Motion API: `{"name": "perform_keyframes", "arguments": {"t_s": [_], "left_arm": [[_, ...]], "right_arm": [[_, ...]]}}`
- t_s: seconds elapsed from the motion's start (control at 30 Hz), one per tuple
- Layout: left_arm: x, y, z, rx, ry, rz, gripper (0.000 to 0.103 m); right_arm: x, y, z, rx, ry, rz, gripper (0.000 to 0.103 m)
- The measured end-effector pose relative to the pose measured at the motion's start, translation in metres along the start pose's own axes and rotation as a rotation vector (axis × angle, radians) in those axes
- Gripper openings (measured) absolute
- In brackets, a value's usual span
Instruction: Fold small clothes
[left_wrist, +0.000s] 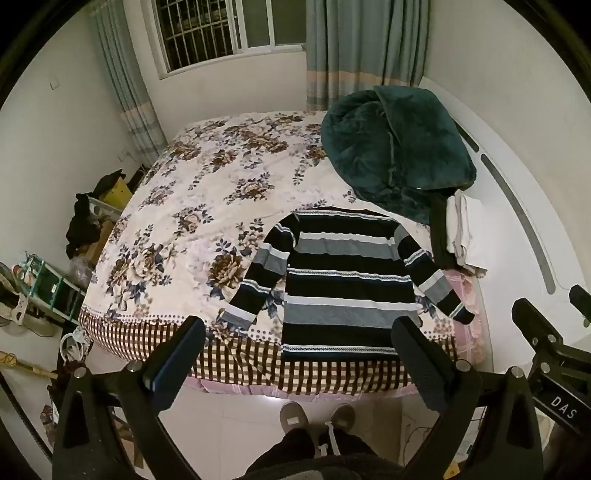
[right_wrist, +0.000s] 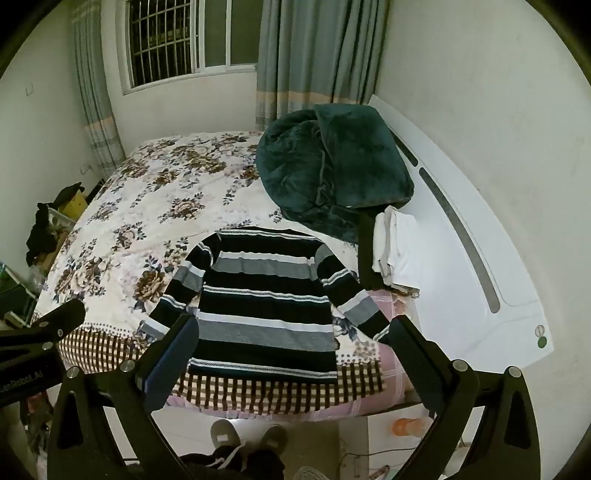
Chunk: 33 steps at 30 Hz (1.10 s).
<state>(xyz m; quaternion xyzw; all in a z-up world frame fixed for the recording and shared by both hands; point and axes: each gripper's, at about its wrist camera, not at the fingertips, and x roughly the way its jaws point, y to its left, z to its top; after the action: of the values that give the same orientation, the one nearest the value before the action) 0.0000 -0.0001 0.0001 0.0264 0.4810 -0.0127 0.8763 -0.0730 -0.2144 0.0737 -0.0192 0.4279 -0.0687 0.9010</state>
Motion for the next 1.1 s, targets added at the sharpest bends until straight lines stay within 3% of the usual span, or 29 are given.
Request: {"name": "perform_keyframes", "arguments": {"t_s": [1.1], "left_arm": [[0.002,0.008,0.009,-0.009,-0.008,-0.003,0.103]], "right_arm": [[0.004,0.012,0.016,-0.010,-0.003,-0.002,0.103]]}}
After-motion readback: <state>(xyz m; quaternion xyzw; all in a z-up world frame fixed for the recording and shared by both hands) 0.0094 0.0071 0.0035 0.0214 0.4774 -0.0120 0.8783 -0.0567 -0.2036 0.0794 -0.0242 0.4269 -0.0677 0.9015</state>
